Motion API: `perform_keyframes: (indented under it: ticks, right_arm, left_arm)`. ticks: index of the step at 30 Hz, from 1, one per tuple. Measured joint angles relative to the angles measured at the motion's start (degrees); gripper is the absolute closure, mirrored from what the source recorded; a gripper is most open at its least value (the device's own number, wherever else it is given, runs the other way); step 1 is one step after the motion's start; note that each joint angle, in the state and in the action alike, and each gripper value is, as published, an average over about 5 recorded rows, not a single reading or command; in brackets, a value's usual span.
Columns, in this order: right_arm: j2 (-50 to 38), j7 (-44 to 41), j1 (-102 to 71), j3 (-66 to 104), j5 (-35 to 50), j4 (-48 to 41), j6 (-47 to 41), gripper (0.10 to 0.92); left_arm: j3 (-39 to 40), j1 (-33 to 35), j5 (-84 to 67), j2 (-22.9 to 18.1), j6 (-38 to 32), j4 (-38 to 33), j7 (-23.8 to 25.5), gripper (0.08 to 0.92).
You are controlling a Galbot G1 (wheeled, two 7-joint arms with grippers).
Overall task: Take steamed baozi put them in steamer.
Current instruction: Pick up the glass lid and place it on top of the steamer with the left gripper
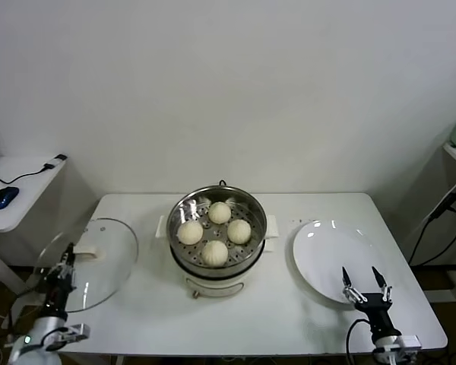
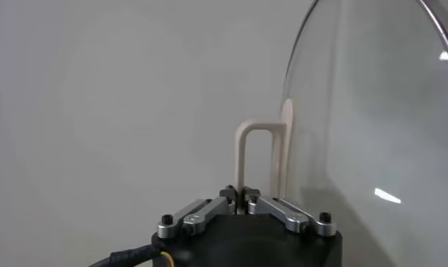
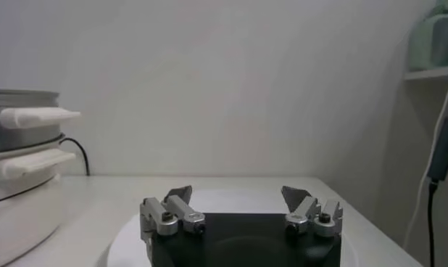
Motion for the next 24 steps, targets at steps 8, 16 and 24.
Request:
perform_keyframes:
  ticks: [8, 16, 24]
  right_arm:
    - [0.4, 1.2, -0.1, 0.0, -1.7, 1.4, -2.1, 0.203]
    - [0.9, 1.6, -0.1, -0.3, -3.7, 2.7, -2.7, 0.203]
    - [1.9, 1.8, -0.2, -0.7, -5.7, 3.1, -2.5, 0.203]
  left_arm:
    - [1.0, -1.1, -7.3, 4.2, 7.6, -10.2, 8.5, 0.859]
    - [10.2, -5.0, -6.2, 5.1, 17.8, -19.0, 15.8, 0.859]
    - [23.3, -10.3, 1.5, 2.6, 26.5, -22.6, 22.8, 0.859]
